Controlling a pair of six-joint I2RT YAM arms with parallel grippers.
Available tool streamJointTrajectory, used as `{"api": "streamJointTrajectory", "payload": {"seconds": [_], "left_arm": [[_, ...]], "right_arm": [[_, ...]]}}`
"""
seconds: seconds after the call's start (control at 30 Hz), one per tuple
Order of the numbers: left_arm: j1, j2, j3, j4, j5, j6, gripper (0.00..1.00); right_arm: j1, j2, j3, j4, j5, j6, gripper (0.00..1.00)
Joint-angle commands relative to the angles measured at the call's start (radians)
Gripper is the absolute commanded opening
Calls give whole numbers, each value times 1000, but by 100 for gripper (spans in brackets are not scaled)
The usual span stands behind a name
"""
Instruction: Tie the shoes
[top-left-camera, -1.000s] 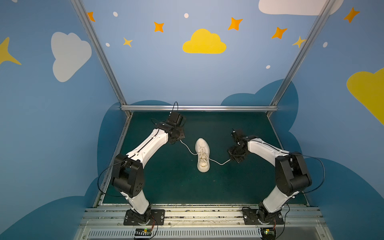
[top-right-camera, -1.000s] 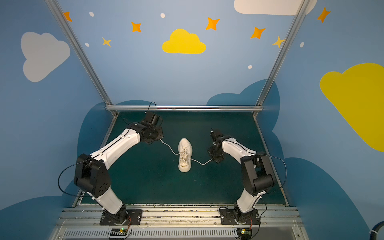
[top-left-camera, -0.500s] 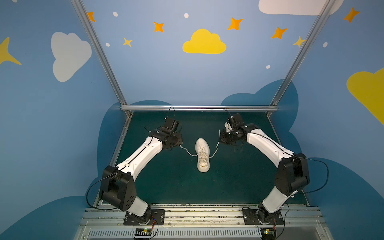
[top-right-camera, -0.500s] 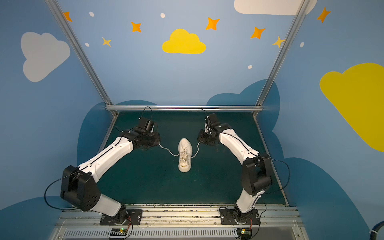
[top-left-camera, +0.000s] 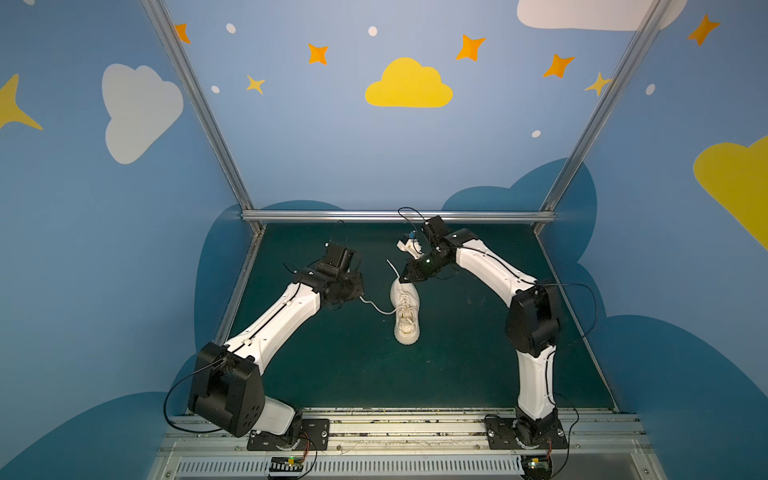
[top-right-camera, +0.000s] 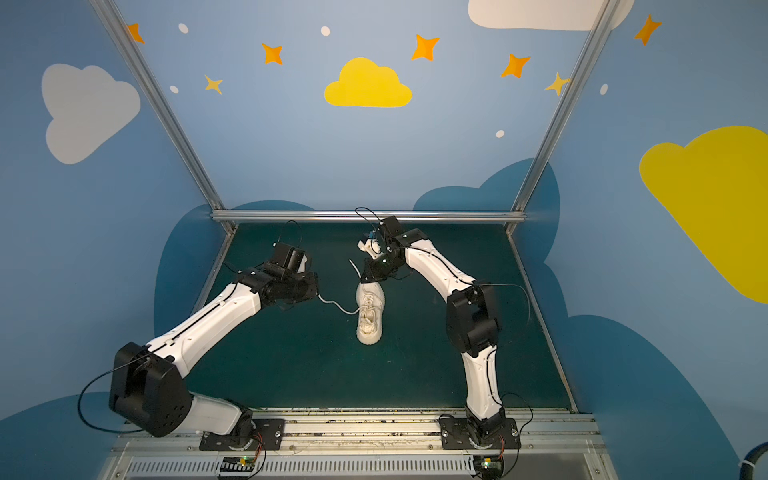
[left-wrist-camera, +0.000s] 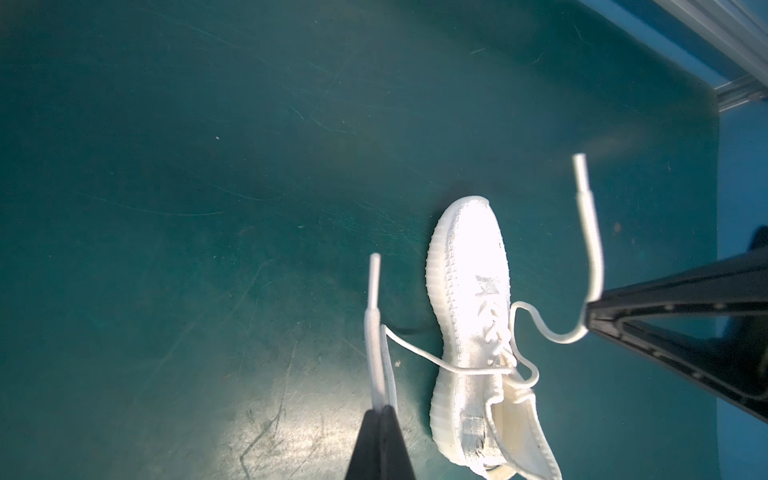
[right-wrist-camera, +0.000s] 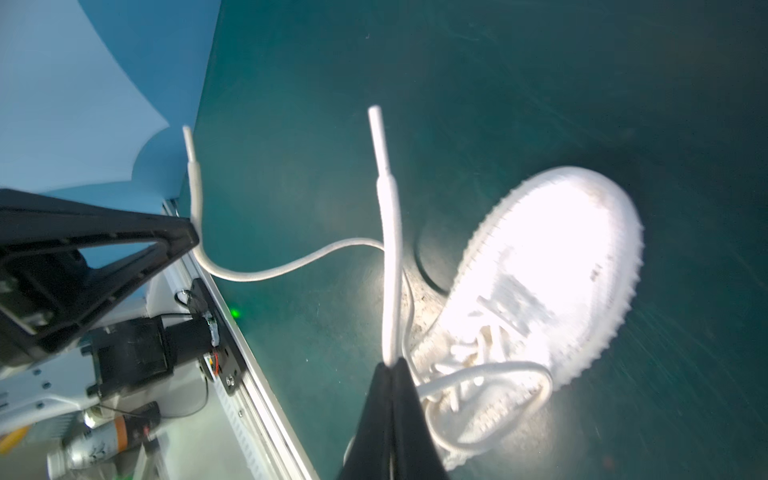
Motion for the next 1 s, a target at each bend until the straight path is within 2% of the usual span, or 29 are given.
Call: {"api": "streamJointTrajectory", "payload": {"seconds": [0.0,0.17,0.43,0.5,0.7,0.77,0.83,0.97], "left_arm": [[7,-33,-13,23,38,37,4],[8,-34,-32,27,79,51,4],[11,-63,-63,27,81,72,4],[12,-73,-71,23,86,74,4],[12,-96,-100,30,90,83,4],[11,-94,-101,31,85,95,4],[13,-94,-97,39,84,111,5],[12,-83,-55,55,108,174,5]], "right_arm": [[26,61,91,-109,-16,-109,0],[44,147,185,-155,-4,-138,0],[87,257,281,-201,14,-164,2],[90,280,301,-205,23,-159,18],[94,301,370,-226,46,-148,44],[90,284,368,-218,50,-141,58],[84,265,363,-211,60,-122,63],[26,170,280,-139,73,-26,64]]}}
